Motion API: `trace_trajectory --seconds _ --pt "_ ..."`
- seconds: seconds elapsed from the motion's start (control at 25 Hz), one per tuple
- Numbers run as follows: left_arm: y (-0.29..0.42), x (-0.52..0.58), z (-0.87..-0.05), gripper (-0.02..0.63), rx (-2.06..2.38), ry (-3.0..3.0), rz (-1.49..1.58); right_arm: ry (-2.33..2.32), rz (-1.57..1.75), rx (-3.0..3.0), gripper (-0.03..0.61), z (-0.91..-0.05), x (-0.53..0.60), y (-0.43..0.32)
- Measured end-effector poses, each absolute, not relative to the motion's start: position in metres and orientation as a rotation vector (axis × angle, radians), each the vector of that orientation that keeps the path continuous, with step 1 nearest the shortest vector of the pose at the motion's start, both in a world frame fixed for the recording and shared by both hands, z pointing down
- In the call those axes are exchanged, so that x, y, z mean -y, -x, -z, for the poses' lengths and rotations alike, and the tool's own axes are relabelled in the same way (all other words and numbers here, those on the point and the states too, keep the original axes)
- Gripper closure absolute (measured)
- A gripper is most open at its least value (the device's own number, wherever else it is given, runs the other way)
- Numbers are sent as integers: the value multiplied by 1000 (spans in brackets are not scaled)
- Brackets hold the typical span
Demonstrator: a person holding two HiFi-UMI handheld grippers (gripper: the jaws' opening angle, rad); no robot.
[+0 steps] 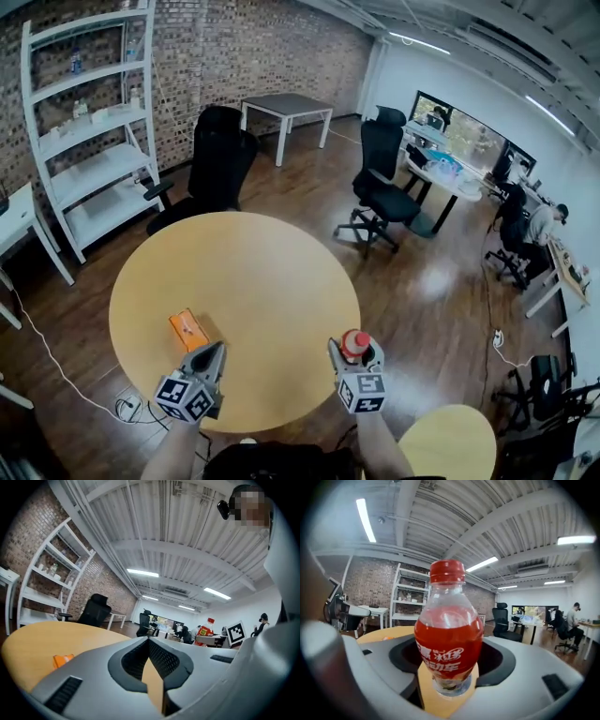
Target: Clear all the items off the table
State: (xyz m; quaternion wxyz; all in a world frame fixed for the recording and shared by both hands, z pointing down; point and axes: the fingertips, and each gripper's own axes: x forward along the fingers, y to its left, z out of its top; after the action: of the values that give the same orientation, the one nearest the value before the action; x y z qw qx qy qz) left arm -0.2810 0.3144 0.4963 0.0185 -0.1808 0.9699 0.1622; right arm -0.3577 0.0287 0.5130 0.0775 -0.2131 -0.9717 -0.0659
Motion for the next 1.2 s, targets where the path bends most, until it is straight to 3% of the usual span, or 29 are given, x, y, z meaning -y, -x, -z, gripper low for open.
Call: trace_trajectory --seconds 0.32,1.2 --pt "256 -398 -508 623 -3072 187 -518 947 152 2775 264 -529 -133 409" --pt "276 -376 -586 623 -3272 -87 -707 1070 138 2502 259 -654 -149 477"
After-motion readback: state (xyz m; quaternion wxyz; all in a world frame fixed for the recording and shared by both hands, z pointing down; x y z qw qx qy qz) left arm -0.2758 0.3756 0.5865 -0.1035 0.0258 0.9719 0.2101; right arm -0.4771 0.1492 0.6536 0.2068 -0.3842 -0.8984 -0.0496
